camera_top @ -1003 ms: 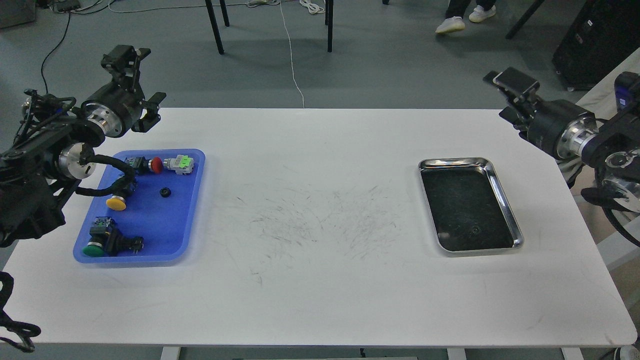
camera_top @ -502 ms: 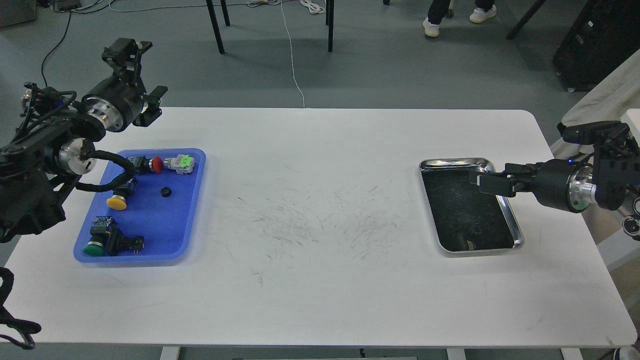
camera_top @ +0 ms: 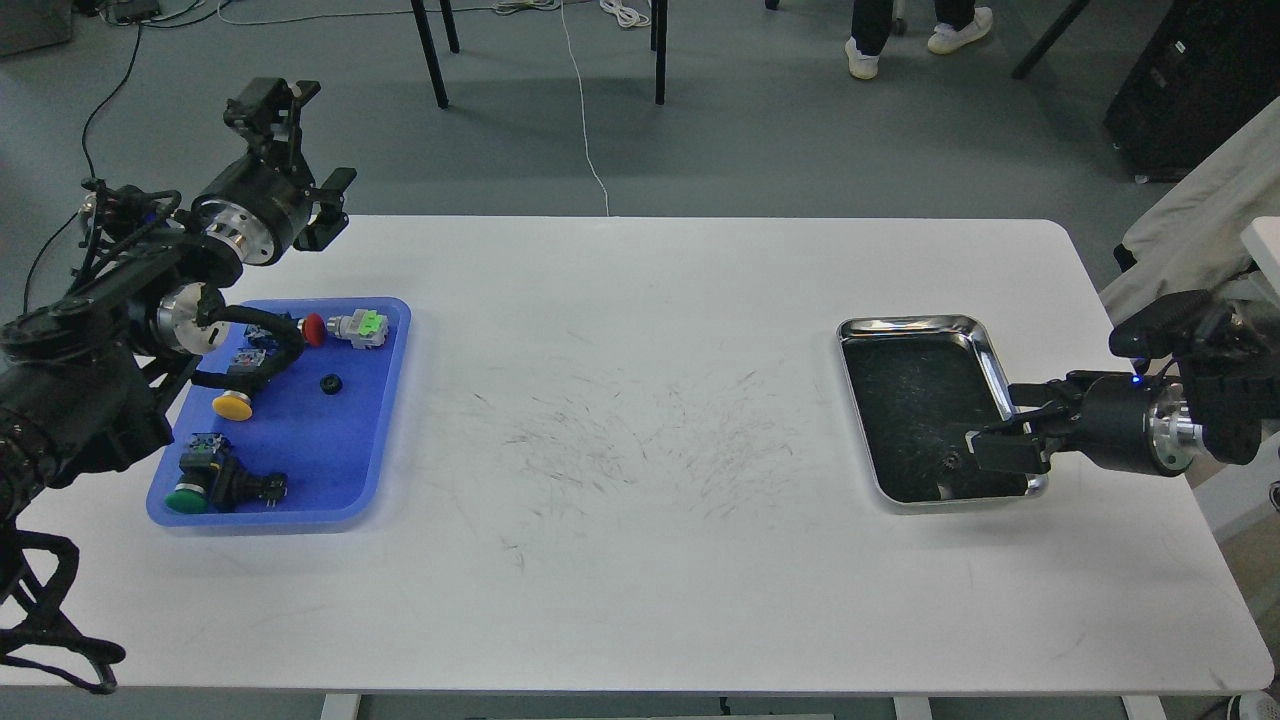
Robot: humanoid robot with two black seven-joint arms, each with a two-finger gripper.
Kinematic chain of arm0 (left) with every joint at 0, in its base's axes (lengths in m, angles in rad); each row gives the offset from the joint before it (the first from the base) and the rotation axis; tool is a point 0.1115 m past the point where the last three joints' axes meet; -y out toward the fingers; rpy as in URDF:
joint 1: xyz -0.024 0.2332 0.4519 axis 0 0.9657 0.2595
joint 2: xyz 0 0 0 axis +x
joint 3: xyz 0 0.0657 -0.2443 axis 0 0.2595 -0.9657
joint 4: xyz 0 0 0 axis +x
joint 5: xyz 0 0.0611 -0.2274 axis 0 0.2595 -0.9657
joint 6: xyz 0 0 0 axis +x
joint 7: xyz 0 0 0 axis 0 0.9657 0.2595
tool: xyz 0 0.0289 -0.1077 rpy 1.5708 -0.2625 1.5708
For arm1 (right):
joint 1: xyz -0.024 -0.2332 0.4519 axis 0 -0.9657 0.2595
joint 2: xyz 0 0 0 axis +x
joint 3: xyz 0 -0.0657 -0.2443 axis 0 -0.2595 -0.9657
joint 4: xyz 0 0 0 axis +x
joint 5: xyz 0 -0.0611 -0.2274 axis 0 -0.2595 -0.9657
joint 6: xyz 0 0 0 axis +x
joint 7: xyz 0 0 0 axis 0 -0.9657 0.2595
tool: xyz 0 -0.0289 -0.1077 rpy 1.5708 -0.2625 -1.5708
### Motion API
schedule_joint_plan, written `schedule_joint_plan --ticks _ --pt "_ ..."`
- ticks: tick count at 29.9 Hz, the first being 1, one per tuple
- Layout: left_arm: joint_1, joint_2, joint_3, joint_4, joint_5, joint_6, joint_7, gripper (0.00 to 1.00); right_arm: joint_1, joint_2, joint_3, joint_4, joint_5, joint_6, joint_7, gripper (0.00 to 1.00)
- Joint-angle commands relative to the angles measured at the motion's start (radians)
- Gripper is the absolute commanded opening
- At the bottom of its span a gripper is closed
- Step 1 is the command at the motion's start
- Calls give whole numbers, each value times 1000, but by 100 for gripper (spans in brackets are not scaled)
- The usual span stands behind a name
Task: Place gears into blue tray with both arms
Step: 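Reach the right gripper down into the steel tray, then grasp the small black gear in the steel tray with the right gripper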
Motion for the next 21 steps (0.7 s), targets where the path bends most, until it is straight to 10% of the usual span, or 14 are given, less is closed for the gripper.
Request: schedule_joint_plan --ticks 1,7,21 --pt "15 -12 -76 13 -43 -16 -5 98 1 21 -7 -21 -60 0 6 96" --pt "37 -23 -157 15 -114 -27 102 98 11 73 -56 -84 -88 0 6 92" --pt "40 -32 -186 18 -129 -66 104 99 -43 243 -126 -242 -86 4 6 86"
